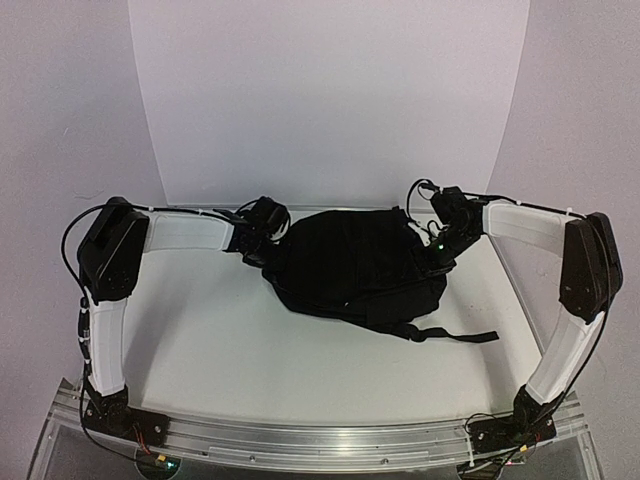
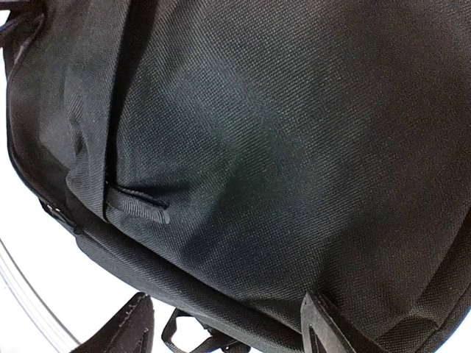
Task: Pack the student bag
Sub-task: Zip the student bag at the center of the board.
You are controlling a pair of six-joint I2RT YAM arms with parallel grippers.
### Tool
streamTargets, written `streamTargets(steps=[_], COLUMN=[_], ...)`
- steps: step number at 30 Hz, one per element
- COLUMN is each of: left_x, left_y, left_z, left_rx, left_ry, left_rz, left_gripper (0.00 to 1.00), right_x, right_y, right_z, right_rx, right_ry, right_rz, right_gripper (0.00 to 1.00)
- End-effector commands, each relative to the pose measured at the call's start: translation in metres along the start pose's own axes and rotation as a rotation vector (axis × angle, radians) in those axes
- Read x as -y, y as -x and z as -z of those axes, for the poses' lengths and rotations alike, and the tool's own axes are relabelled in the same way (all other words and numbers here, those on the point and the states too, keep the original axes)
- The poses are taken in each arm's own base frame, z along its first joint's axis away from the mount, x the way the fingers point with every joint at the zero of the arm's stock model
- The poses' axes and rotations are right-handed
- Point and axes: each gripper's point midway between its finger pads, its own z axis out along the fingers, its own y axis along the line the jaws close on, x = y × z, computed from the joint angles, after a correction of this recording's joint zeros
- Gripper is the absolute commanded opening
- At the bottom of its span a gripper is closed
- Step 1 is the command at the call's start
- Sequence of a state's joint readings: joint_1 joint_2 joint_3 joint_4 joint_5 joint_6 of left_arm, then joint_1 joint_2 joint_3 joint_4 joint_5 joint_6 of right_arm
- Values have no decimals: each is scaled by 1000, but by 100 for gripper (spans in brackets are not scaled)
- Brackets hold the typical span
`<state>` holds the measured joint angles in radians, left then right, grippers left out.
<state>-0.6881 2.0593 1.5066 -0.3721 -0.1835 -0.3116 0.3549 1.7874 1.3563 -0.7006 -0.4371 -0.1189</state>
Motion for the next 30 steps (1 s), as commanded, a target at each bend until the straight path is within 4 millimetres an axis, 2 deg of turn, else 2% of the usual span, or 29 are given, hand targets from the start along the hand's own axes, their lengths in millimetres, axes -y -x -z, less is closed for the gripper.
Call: streamTargets(steps=[1, 3, 5, 8, 12, 17, 22, 30], left_x=[26, 42, 55, 75, 122, 167, 191, 216], left_y=[22, 28, 34, 36, 18, -5, -9, -28], left_z=[37, 56, 74, 98, 114, 117, 119, 95], left_rx=[112, 138, 148, 153, 88, 1, -33, -109], left_ry=[-98, -147, -203, -294, -505, -703, -838, -881], left_rz=[-62, -107, -124, -154, -241, -285, -262, -279], left_gripper=[34, 53, 60, 65, 67, 61, 53, 53], right_x=[-11, -21, -29, -36, -38, -36, -34, -29], right_y=[-4, -1, 1, 1, -4, -11, -14, -16], right_z=[9, 16, 22, 32, 37, 36, 36, 32], right_rx=[2, 19, 37, 60, 67, 56, 53, 41], right_ry=[62, 111, 142, 160, 158, 145, 135, 112], right_rz=[16, 22, 30, 44, 55, 54, 53, 47], right_gripper=[68, 67, 67, 66, 66, 65, 65, 65])
